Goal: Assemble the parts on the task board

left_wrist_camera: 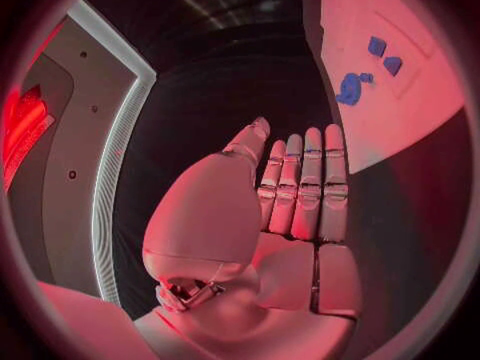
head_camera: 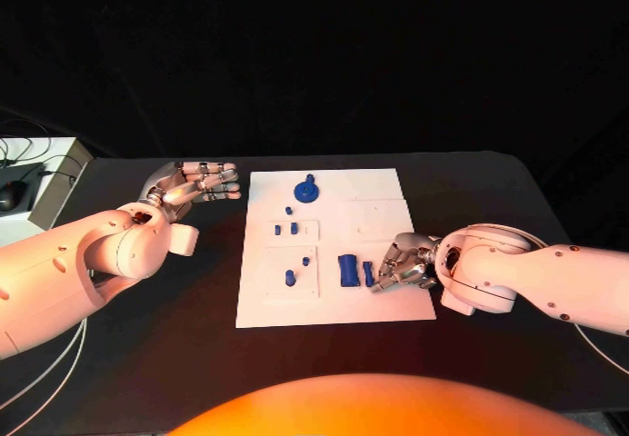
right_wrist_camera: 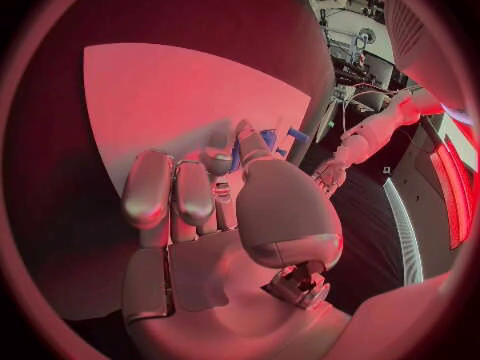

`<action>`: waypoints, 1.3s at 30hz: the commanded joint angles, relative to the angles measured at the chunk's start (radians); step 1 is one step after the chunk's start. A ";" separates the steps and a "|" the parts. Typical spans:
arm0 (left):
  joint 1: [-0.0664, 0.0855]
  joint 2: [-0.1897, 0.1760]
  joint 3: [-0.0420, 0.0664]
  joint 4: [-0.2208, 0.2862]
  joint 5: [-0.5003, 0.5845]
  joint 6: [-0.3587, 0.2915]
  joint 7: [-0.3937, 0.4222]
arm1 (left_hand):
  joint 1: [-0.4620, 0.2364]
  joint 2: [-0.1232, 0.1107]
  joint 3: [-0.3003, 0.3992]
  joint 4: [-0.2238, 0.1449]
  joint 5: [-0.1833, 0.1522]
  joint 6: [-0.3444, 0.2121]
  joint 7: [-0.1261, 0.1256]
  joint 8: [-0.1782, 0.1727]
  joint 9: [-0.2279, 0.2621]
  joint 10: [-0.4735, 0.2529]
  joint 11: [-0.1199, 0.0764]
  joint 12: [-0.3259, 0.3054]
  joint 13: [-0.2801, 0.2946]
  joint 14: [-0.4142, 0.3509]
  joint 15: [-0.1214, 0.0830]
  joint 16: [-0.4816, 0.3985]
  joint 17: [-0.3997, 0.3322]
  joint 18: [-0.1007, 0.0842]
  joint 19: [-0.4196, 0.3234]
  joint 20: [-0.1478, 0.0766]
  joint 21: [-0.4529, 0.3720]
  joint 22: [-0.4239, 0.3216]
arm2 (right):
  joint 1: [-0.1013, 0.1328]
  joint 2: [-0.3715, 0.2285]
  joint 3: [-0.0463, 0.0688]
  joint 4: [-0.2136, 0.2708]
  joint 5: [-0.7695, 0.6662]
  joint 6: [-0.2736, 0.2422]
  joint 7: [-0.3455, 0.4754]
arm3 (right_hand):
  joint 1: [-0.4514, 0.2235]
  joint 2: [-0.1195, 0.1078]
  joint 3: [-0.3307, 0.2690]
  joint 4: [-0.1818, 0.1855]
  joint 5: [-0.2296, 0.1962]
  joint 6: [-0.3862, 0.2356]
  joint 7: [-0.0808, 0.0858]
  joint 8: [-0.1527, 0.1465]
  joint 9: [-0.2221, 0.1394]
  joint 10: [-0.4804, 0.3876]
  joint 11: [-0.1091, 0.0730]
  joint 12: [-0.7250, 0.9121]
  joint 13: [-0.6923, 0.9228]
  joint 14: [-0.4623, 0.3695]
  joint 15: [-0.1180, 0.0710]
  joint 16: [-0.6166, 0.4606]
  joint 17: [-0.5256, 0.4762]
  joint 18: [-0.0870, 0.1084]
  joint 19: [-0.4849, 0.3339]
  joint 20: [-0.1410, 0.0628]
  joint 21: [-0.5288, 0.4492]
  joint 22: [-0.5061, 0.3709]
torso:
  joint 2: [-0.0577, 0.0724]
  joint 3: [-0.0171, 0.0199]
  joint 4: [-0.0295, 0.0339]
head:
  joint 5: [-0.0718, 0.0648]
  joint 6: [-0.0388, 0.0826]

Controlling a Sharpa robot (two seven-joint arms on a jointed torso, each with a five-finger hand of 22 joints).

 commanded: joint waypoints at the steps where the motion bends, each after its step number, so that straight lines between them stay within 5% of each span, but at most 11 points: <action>1: -0.001 0.001 0.001 0.001 0.001 0.021 0.002 | 0.002 -0.005 0.002 0.006 0.001 -0.004 0.001 0.000 0.000 -0.004 0.001 0.000 -0.001 0.000 0.000 0.004 0.002 -0.004 0.005 -0.001 0.000 -0.001 | -0.002 0.001 0.000 -0.001 0.003 0.013 -0.005 | 0.002 -0.009 -0.005 -0.004 -0.005 0.001 -0.001 0.006 -0.002 0.003 0.002 -0.005 0.000 0.000 -0.005 -0.001 0.000 -0.021 0.047 -0.005 -0.003 0.147 | 0.000 0.0002 -0.0006 | 0.001 0.000; 17: -0.001 0.002 0.001 -0.001 0.001 0.022 0.001 | 0.003 -0.005 0.002 0.007 0.001 -0.005 0.001 0.000 0.000 -0.004 0.001 0.000 -0.001 -0.001 0.000 0.004 0.002 -0.004 0.005 -0.001 0.002 -0.004 | -0.004 -0.022 0.000 0.016 0.032 -0.059 0.054 | -0.014 -0.092 0.040 0.070 -0.006 -0.002 0.003 0.014 0.002 -0.003 0.006 -0.012 -0.004 -0.001 -0.002 -0.005 -0.004 -0.019 0.045 -0.002 -0.013 0.145 | 0.000 0.0013 -0.0012 | 0.001 0.000; 26: -0.002 0.004 0.000 -0.008 0.003 0.025 0.008 | 0.002 -0.006 0.001 0.008 0.001 -0.005 0.001 0.000 0.000 -0.005 0.001 0.000 -0.001 -0.001 0.000 0.004 0.001 -0.004 0.005 -0.001 0.001 -0.004 | 0.004 -0.059 0.002 0.027 0.129 -0.141 0.203 | -0.005 -0.132 0.058 0.113 -0.001 -0.022 0.016 0.001 -0.004 -0.030 0.015 -0.040 -0.026 -0.004 0.005 -0.033 -0.027 -0.013 0.040 0.005 -0.063 0.136 | -0.002 -0.0009 -0.0006 | -0.003 0.006; 31: -0.002 0.008 0.000 -0.015 0.017 0.022 0.016 | 0.002 -0.006 0.000 0.008 0.001 -0.005 0.001 0.000 0.000 -0.004 0.001 0.000 0.000 -0.001 0.001 0.004 0.001 -0.004 0.005 -0.001 0.001 -0.005 | 0.019 -0.066 0.004 0.010 0.225 -0.218 0.346 | -0.002 -0.104 0.050 0.106 0.009 -0.031 0.022 -0.013 -0.014 -0.047 0.019 -0.074 -0.052 -0.010 0.007 -0.069 -0.059 -0.006 0.032 0.007 -0.134 0.122 | -0.005 -0.0031 -0.0010 | -0.004 0.017; 35: -0.002 0.015 0.000 -0.023 0.036 0.016 0.033 | 0.001 -0.006 -0.001 0.008 0.000 -0.005 -0.001 0.000 0.000 -0.003 0.000 0.000 0.000 0.000 0.000 0.005 0.002 -0.004 0.005 -0.001 0.001 -0.006 | 0.031 -0.047 0.005 -0.048 0.404 -0.314 0.545 | 0.014 -0.051 0.020 0.053 0.052 -0.047 0.035 -0.046 -0.037 -0.098 0.031 -0.183 -0.134 -0.032 0.014 -0.210 -0.172 0.013 -0.004 0.017 -0.407 0.046 | -0.012 -0.0074 -0.0011 | -0.003 0.035; 39: -0.003 0.031 0.000 -0.046 0.044 0.010 0.058 | -0.002 -0.002 -0.001 0.012 -0.001 0.004 -0.010 0.001 0.000 0.006 -0.004 0.000 -0.001 -0.007 0.002 -0.002 -0.001 -0.006 0.000 0.002 -0.003 -0.009 | 0.035 -0.004 0.011 -0.141 0.517 -0.353 0.680 | 0.039 -0.016 0.008 0.008 0.064 -0.074 0.050 -0.054 -0.036 -0.123 0.038 -0.235 -0.215 -0.054 0.026 -0.371 -0.273 0.030 -0.051 0.027 -0.786 -0.103 | -0.022 -0.0141 -0.0011 | -0.001 0.054</action>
